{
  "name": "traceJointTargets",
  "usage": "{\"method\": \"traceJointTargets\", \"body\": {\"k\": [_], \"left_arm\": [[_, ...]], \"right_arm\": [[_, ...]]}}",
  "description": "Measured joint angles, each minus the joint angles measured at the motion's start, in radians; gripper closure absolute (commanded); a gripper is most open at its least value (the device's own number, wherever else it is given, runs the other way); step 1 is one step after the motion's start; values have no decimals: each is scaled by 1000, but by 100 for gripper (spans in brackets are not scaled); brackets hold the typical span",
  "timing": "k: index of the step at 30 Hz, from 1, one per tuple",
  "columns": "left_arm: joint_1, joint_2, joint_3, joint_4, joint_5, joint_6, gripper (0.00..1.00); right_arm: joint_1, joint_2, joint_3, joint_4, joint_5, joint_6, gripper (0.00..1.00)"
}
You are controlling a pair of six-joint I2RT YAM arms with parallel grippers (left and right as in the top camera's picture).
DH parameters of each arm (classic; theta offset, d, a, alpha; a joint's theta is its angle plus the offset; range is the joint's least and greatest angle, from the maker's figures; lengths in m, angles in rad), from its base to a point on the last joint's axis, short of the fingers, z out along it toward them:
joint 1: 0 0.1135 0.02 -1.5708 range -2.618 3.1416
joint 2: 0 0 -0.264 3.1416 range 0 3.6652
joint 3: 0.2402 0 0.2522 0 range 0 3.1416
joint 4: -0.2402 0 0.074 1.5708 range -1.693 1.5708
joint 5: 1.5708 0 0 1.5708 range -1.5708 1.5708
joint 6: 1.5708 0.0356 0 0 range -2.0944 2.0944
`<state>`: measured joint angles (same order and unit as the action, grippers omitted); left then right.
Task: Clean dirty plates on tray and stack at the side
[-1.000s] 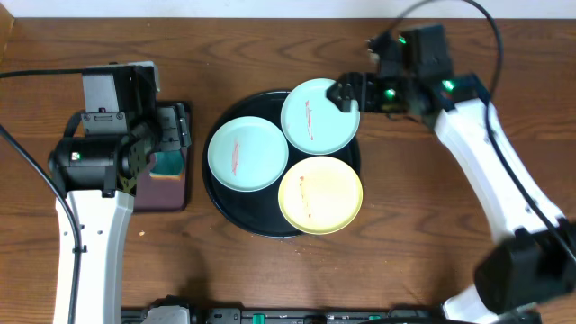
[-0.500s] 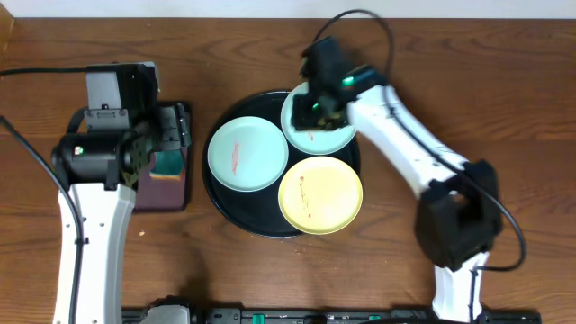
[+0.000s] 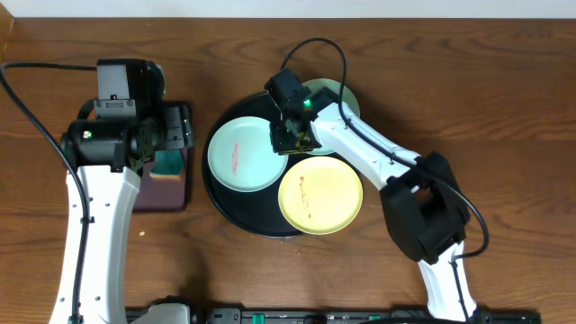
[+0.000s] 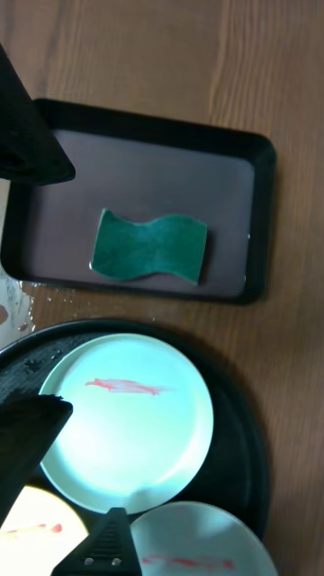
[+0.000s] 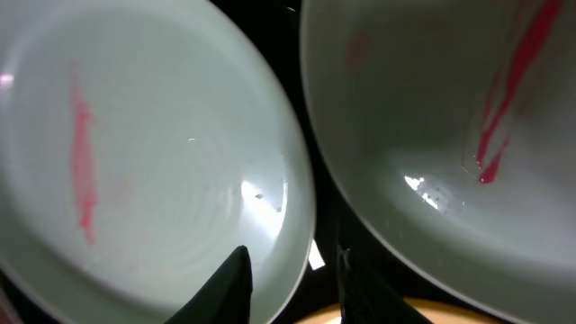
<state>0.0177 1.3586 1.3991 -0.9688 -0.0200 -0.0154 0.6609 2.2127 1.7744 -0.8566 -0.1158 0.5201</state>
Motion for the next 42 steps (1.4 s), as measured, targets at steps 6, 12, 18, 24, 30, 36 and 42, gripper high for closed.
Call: {"method": "traceJointTargets", "body": {"k": [6,12,18,24,30,36,42], "left_arm": [[0,0,0,0,-49,-38,25],[0,0,0,0,-63,-45,25],[0,2,0,-21,-65,-51,25],[1,55,-20,-23,-65,-60,25],[71,192,-25,-16,1,-63,27],[207,320,-31,7,105,9,32],[254,414,-32,84,207,112,40]], "right_arm": [[5,32,0,17,10,11,79],[11,66,0,32,13,15,87],[14,77,5,42,9,29,99],[14,80,9,47,5,30,99],[14,82,10,46,4,29,99],[14,82,11,46,3,27,99],[14,82,11,47,3,23,99]]}}
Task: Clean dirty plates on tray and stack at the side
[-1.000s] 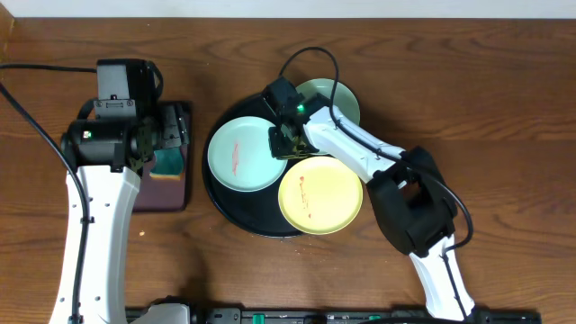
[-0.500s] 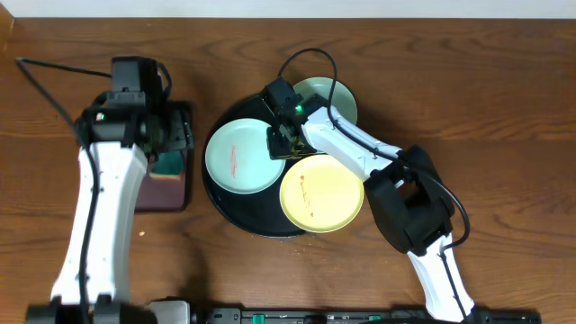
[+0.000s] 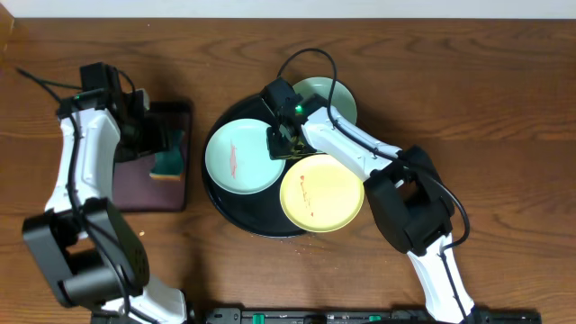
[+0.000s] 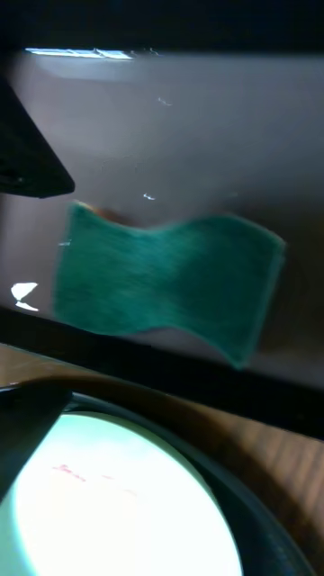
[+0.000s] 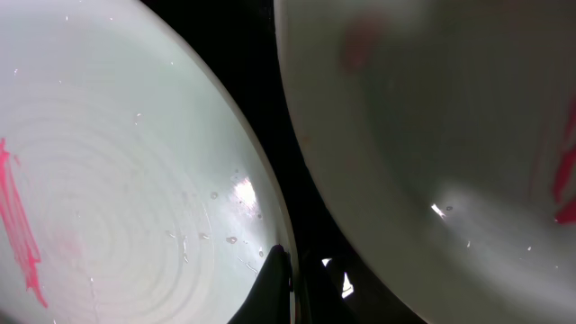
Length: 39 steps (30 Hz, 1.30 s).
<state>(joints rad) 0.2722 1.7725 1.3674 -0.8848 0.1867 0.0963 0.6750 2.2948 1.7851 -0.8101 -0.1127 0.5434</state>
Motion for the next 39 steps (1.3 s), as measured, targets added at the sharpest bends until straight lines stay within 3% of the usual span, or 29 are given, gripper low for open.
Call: {"method": "traceJointTargets", "body": {"k": [6,15,22,39], "left_arm": [[-8,82,0,92,14,5,46],[-8,207,0,109,-10,-18,54],[-8,246,0,116,-4,-24,91],[-11,179,46,34,-15,-62,93]], "right_arm": [[0,0,0,0,0,-6,99],[0,0,0,0,-1,-7,99],[0,0,0,0,-1,-7,99],[0,0,0,0,-1,-10,99]]}}
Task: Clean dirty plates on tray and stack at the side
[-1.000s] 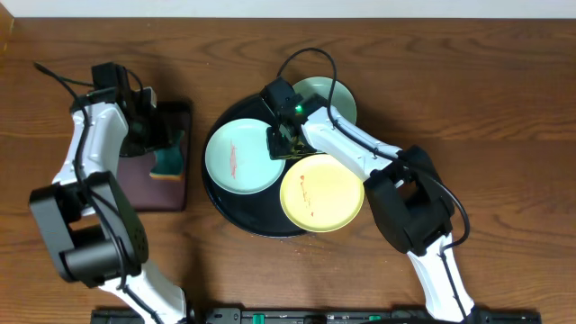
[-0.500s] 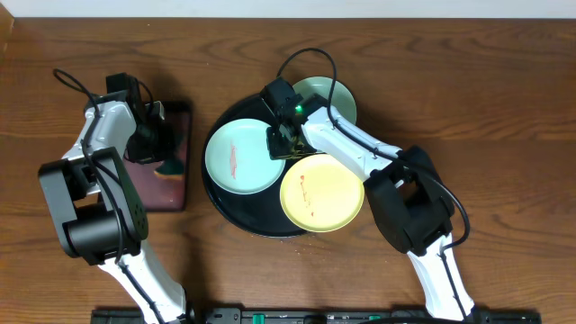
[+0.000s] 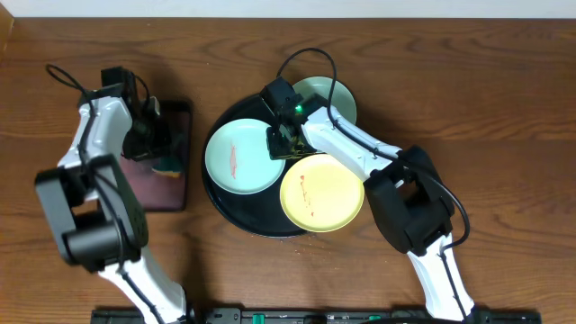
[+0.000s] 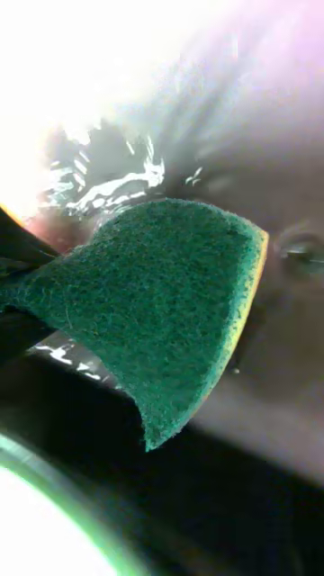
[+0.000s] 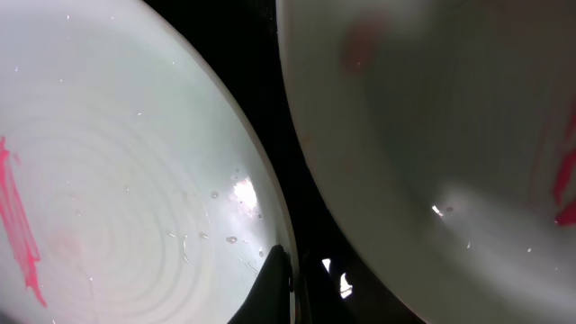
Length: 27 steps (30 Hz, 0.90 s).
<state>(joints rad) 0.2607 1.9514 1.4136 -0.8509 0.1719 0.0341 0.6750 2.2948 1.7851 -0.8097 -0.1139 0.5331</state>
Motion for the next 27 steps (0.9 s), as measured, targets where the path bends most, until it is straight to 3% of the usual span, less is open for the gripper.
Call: {"method": "traceJointTargets", "body": {"k": [9,27], "left_arm": [[0,-240,27,-56,-74,-13,93],[0,-235,28,-63,-101,-39,92]], "right_arm": [[0,0,0,0,0,-3,99],[0,0,0,2,-4,-16,99]]}}
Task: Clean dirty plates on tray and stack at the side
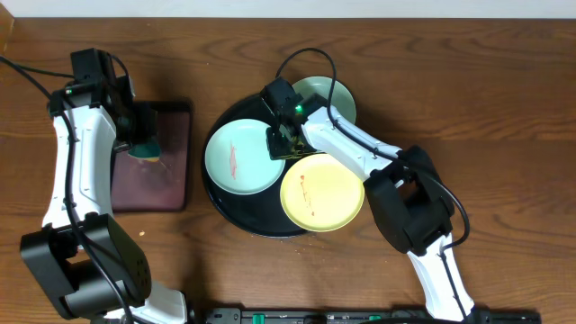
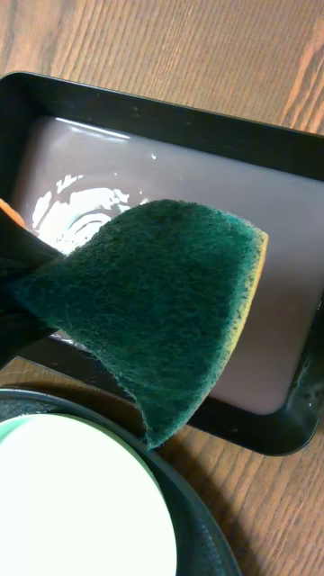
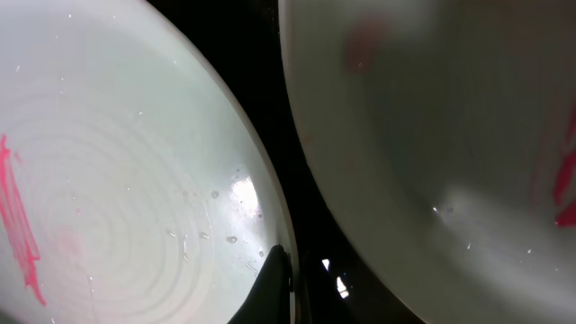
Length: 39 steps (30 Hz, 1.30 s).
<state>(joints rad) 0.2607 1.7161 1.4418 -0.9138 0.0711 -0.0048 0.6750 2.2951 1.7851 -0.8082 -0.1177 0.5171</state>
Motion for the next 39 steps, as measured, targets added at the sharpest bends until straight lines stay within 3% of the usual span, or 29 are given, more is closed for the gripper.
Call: {"method": "traceJointTargets", "body": {"k": [13,31,39], "left_arm": [[0,0,0,5,5,-9,93],[-14,0,0,-88,1,-208,92],[-14,0,0,-95,64,-59,93]], "right_arm": [[0,0,0,4,-6,-2,99],[0,0,0,3,-13,-7,99],[0,0,0,3,-13,-10,99]]}}
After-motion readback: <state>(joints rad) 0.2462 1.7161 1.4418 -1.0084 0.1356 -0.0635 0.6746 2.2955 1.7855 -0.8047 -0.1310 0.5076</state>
